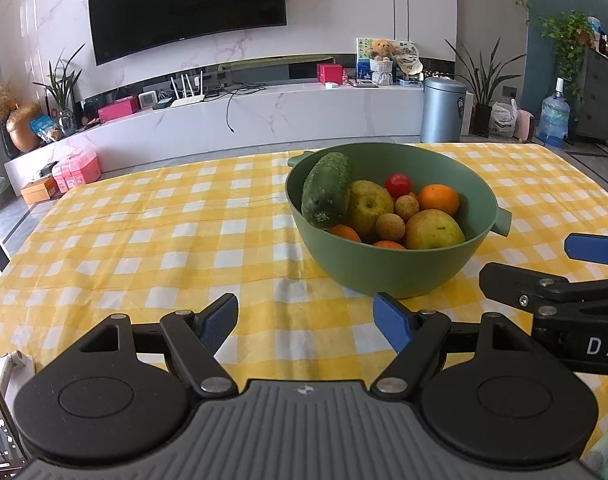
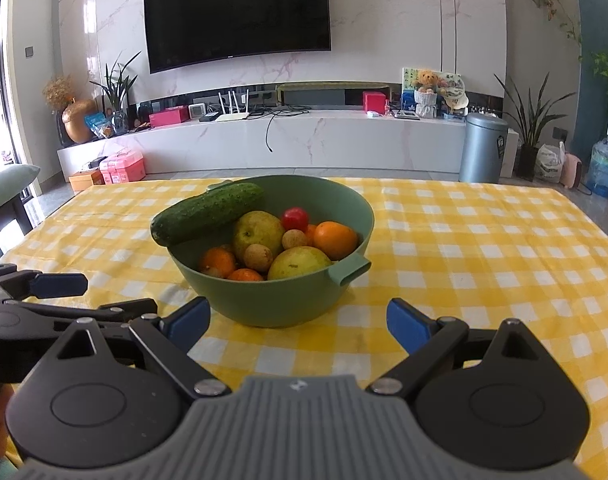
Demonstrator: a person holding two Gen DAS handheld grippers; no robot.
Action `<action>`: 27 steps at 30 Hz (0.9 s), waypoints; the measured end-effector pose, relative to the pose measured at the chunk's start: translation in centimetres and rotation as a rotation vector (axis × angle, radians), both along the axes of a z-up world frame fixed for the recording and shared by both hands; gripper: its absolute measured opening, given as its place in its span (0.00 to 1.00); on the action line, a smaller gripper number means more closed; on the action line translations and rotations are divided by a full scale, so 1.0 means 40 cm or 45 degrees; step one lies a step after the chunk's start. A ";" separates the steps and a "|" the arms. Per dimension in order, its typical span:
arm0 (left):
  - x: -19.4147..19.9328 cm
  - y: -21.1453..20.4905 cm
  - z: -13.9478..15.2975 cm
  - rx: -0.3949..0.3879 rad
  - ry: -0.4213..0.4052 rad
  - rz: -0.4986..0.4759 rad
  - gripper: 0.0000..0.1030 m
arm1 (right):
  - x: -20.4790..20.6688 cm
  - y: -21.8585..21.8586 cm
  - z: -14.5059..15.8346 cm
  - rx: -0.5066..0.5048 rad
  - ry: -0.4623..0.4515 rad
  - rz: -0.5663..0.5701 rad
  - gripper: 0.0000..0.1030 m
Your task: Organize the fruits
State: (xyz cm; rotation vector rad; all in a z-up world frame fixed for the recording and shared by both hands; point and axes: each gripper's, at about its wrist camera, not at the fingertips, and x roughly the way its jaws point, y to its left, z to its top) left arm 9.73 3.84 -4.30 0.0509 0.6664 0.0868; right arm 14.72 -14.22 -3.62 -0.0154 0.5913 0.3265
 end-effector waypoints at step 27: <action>-0.003 0.005 0.001 -0.021 0.005 -0.002 0.87 | 0.013 -0.006 -0.007 -0.002 0.040 -0.048 0.89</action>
